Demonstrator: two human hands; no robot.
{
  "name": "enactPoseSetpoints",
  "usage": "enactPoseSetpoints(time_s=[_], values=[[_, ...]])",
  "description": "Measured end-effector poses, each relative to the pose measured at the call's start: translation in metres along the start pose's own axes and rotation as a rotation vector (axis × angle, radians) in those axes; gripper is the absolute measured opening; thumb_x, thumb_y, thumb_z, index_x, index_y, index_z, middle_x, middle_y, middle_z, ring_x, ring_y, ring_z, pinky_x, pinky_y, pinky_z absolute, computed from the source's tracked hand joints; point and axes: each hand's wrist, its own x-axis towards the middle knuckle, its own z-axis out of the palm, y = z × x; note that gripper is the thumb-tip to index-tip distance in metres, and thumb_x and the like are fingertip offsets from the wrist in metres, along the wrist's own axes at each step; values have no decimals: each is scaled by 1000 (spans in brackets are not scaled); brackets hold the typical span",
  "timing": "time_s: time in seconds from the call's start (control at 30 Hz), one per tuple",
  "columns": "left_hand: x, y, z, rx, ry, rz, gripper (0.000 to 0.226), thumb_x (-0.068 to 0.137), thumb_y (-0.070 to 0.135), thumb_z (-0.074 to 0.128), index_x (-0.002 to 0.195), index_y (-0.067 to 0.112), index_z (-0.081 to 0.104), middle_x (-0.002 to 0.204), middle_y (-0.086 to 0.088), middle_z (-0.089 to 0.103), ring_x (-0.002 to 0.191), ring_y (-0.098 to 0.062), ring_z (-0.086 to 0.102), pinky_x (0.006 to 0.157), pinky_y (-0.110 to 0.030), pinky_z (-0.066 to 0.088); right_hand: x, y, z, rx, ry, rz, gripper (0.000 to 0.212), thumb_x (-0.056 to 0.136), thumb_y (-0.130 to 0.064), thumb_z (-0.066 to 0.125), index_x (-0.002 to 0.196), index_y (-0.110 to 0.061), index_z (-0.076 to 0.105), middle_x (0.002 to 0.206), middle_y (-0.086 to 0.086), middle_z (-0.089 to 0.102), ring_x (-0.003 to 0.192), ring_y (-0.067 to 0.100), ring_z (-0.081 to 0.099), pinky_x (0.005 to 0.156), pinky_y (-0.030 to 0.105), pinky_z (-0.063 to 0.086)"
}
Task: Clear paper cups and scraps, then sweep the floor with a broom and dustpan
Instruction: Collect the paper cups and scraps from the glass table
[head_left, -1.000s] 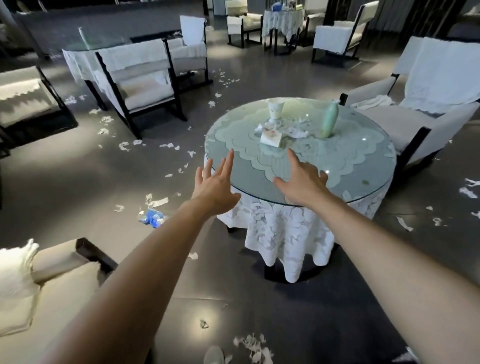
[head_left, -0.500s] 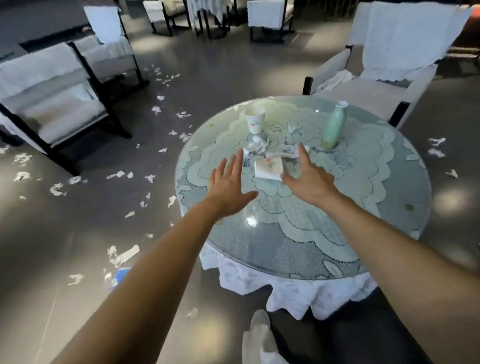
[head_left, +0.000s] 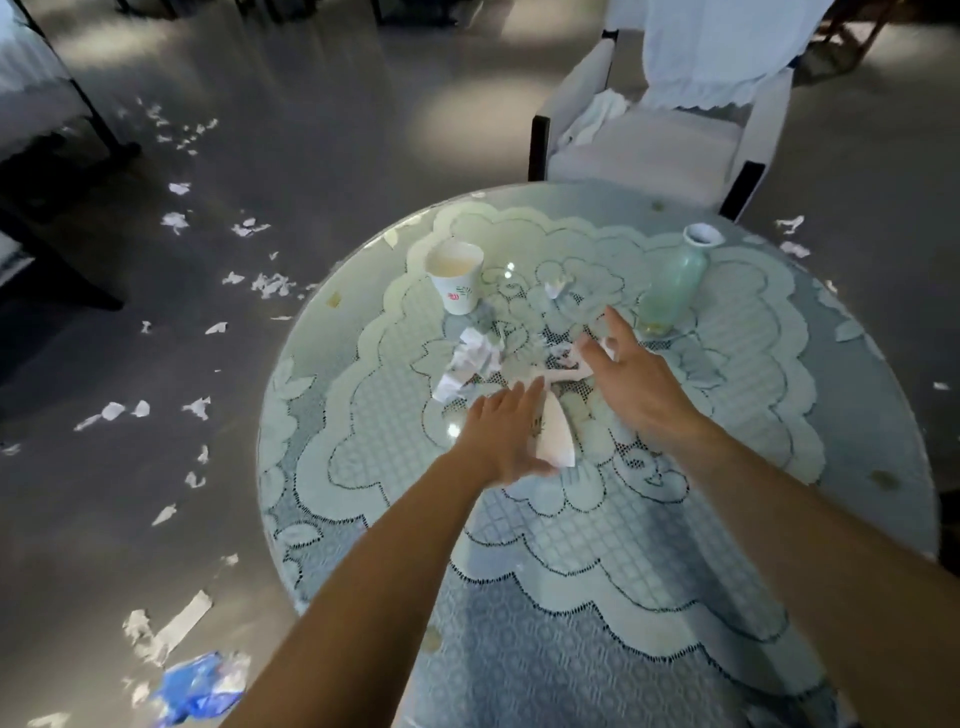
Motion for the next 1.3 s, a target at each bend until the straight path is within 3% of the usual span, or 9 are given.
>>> enactPoseSetpoints(time_s=[0.23, 0.37, 0.47, 0.53, 0.7, 0.9, 1.1, 1.2, 1.3], values=[[2, -48, -31, -285, 155, 180, 100, 79, 49, 71, 151, 12, 12, 152, -7, 28, 133, -25, 38, 103, -39, 39, 31, -7, 29, 79, 32, 161, 62, 98, -59, 18, 154, -32, 13, 157, 4, 27, 142, 30, 29, 115, 46, 20], [-1, -98, -58, -292, 96, 286, 100, 76, 52, 72, 150, 15, 16, 161, 7, -6, 141, -1, 10, 106, -38, 39, 47, -20, 60, 168, 80, 243, 58, 102, -52, 13, 153, -25, 21, 158, 2, 26, 144, 27, 24, 116, 42, 15], [1, -121, -68, -450, 168, 353, 96, 72, 65, 67, 147, 36, 16, 161, 6, 0, 144, 5, -6, 114, -34, 25, 59, -30, 82, 170, 137, 268, 58, 103, -50, 15, 151, -21, 27, 155, 5, 30, 142, 27, 28, 115, 44, 18], [0, -130, -73, -680, 260, 287, 95, 67, 67, 70, 139, 56, 10, 158, 6, 16, 146, -8, 14, 116, -39, 26, 68, -34, 95, 107, 152, 235, 58, 103, -48, 17, 150, -16, 29, 154, 10, 33, 141, 29, 31, 115, 47, 22], [2, -161, -72, -812, 535, 161, 74, 69, 62, 71, 124, 57, 21, 124, 44, 40, 119, 13, 45, 95, -16, 47, 85, -44, 135, -161, 112, 250, 73, 93, -67, 27, 151, -24, 23, 147, 17, 30, 134, 34, 30, 110, 51, 29], [20, -189, -64, -854, 590, 14, 84, 69, 62, 66, 137, 41, 20, 126, 13, 45, 115, -3, 47, 95, -21, 41, 81, -49, 184, -563, 269, 82, 58, 88, -57, 55, 127, -15, 46, 121, 14, 44, 110, 28, 44, 89, 37, 37], [40, -186, -67, -851, 631, -16, 89, 73, 60, 64, 143, 28, 19, 133, -2, 44, 120, -16, 47, 100, -38, 45, 82, -54, 159, 153, 494, 109, 38, 95, 5, 44, 130, -8, 49, 123, 9, 53, 104, 17, 53, 79, 21, 49], [48, -177, -68, -861, 635, -37, 93, 72, 62, 63, 144, 27, 17, 137, -7, 44, 121, -23, 48, 100, -41, 46, 84, -56, 130, 411, 668, 171, 28, 93, -2, 38, 89, -13, 64, 96, 7, 61, 83, 16, 52, 62, 20, 42], [53, -170, -65, -873, 640, -43, 93, 72, 63, 63, 145, 28, 17, 138, -3, 43, 122, -19, 47, 99, -35, 44, 75, -40, 121, 315, 643, 210, 37, 85, -35, 32, 93, -12, 59, 111, 15, 54, 92, 20, 48, 74, 30, 40]])
